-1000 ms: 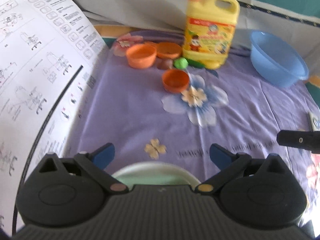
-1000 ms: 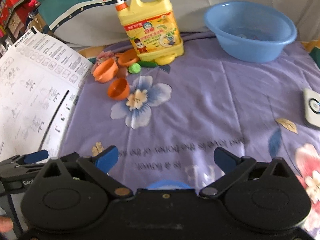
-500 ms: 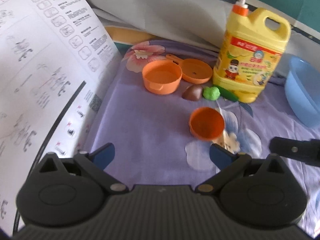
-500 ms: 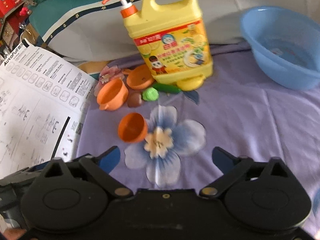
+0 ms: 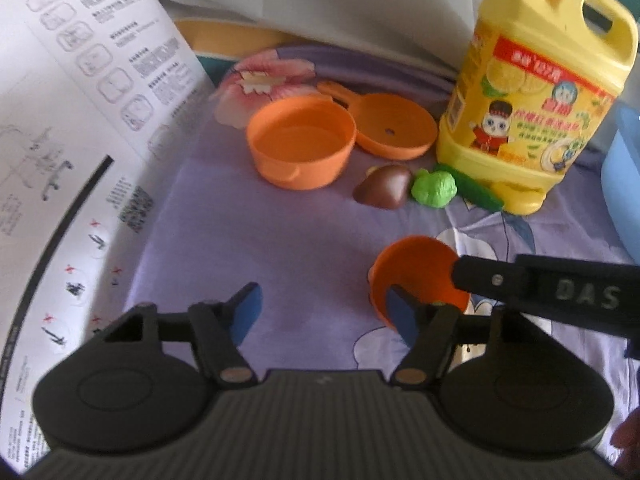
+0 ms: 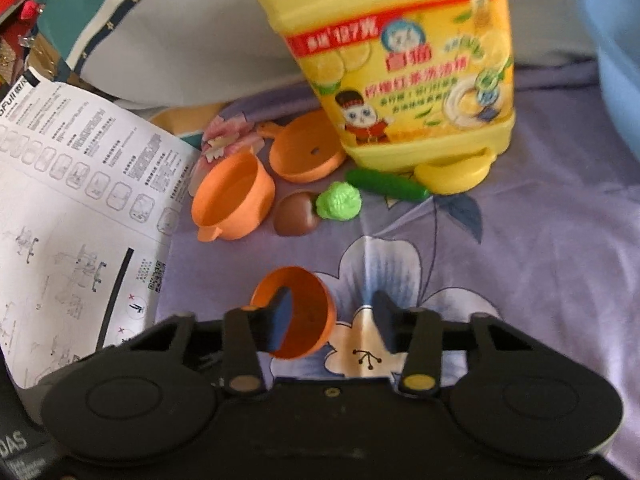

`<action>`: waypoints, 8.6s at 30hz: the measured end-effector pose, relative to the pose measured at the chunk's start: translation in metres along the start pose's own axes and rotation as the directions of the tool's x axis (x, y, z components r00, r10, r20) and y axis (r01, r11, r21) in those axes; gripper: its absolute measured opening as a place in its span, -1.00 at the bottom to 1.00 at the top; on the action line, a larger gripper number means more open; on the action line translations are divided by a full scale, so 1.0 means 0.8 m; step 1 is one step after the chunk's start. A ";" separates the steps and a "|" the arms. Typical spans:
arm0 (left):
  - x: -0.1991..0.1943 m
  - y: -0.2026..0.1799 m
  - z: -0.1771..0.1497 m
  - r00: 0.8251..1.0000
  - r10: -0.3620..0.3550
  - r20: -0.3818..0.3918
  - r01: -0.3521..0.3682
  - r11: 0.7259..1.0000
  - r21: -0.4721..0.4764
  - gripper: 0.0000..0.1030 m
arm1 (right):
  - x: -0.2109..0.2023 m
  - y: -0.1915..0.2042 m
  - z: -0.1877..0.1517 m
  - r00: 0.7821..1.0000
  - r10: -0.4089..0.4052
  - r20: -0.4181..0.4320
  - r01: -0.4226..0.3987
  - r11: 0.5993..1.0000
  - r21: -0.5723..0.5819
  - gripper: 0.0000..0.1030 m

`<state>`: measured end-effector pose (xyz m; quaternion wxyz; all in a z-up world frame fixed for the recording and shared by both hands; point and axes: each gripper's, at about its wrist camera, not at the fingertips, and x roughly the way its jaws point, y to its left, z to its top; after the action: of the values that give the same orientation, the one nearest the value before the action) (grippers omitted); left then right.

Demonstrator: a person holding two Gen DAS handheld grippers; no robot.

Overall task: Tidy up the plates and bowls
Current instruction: 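Close the right tool on the orange bowl rim while the left tool grips it too, then carry the orange bowl with both tools over the clear bowl, then lower the orange bowl into the clear bowl and open both tools, then move both open tools to the rim of the blue bowl, then close both tools on the blue bowl rim, then lift the nested blue bowl with both tools and carry it over the plate stack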

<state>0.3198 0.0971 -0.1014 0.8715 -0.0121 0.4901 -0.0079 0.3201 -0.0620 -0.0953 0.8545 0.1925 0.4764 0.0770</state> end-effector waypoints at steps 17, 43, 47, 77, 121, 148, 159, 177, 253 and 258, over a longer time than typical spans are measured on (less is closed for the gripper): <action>0.007 -0.036 -0.016 0.999 -0.033 -0.015 0.035 0.992 0.125 -0.82 | 0.024 0.001 -0.018 0.999 0.006 -0.041 -0.007 1.000 -0.029 -0.88; -0.148 -0.057 -0.100 0.992 -0.123 0.018 0.119 0.980 0.159 -0.81 | -0.135 -0.009 -0.096 0.999 0.044 -0.013 -0.044 0.999 -0.020 -0.87; -0.182 -0.061 -0.127 0.988 -0.154 0.025 0.148 0.976 0.159 -0.81 | -0.175 -0.016 -0.123 0.999 0.044 0.002 -0.044 0.999 -0.016 -0.87; -0.243 -0.144 -0.277 0.967 -0.237 -0.098 0.254 0.938 0.236 -0.77 | -0.290 -0.118 -0.273 1.000 -0.006 0.004 0.006 0.999 0.052 -0.86; -0.279 -0.111 -0.285 0.982 -0.178 0.056 0.162 0.963 0.214 1.00 | -0.322 -0.131 -0.282 0.993 -0.055 0.108 0.051 0.998 0.043 1.00; -0.246 -0.080 -0.312 0.973 -0.224 0.055 0.213 0.964 0.160 1.00 | -0.305 -0.149 -0.305 0.991 -0.108 0.074 0.101 0.990 0.099 1.00; -0.217 -0.089 -0.307 0.965 -0.261 0.032 0.253 0.954 0.162 0.60 | -0.273 -0.138 -0.299 0.995 -0.095 0.037 0.093 0.994 0.066 0.63; -0.191 -0.105 -0.310 0.939 -0.341 -0.046 0.343 0.922 0.177 -0.43 | -0.232 -0.122 -0.292 0.995 -0.094 -0.025 0.095 0.995 0.018 -0.38; -0.232 0.086 -0.281 0.987 -0.158 -0.018 0.159 0.985 0.063 -0.40 | -0.165 0.095 -0.278 0.989 -0.008 -0.151 -0.034 0.961 -0.275 -0.41; -0.220 0.098 -0.289 0.986 -0.159 -0.041 0.161 0.986 0.045 -0.38 | -0.146 0.107 -0.290 0.982 -0.021 -0.190 -0.033 0.960 -0.279 -0.41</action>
<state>0.0310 0.1767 -0.0737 0.8587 -0.0305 0.5036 -0.0897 0.0663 0.0386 -0.0792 0.8231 0.0627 0.5399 0.1645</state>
